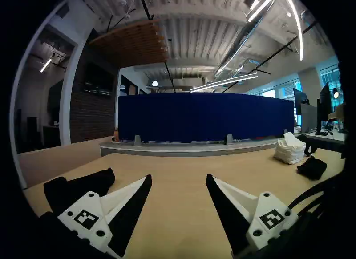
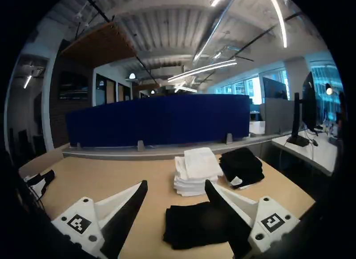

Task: Fold towel

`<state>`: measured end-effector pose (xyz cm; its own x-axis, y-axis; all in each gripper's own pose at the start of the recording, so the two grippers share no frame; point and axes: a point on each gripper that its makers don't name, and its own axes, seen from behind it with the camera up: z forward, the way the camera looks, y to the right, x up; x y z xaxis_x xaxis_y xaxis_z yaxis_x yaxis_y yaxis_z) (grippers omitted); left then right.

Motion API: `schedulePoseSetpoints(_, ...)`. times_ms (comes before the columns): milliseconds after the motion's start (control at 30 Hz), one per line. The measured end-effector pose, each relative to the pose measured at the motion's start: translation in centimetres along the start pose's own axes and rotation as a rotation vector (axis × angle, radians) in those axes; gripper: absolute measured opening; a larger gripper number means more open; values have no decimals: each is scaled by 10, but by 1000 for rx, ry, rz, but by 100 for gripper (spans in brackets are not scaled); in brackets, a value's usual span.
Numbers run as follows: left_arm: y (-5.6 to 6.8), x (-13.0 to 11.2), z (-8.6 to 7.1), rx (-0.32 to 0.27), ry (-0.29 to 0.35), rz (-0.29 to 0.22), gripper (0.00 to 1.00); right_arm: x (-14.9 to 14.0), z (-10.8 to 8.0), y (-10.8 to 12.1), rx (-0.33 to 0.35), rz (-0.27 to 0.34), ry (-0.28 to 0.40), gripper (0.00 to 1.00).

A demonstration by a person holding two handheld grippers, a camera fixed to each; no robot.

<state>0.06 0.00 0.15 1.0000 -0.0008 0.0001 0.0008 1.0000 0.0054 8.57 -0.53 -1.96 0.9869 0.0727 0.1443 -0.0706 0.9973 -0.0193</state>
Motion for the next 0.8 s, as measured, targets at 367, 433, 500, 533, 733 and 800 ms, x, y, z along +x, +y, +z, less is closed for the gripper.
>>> schedulePoseSetpoints(367, 0, 1, -1, 0, 0, 0, 90, 7, 0, 16, 15, 6, 100, 100)
schedulePoseSetpoints(433, 0, 1, -1, 0, 0, 0, 91, 5, 1, 18, 20, 7, 119, 100)
schedulePoseSetpoints(500, 0, 1, -1, 0, 0, 0, 91, 2, 1, 20, 27, 7, 135, 100)
schedulePoseSetpoints(533, 0, 1, -1, 0, 0, 0, 91, -1, 2, 22, 28, 6, 138, 100)
schedulePoseSetpoints(733, 0, 0, 0, 0, 0, 0, 90, -22, 7, 37, 21, 15, 158, 100)
schedulePoseSetpoints(800, 0, 0, 0, 0, 0, 0, 91, -27, 8, 38, 21, 34, 168, 100)
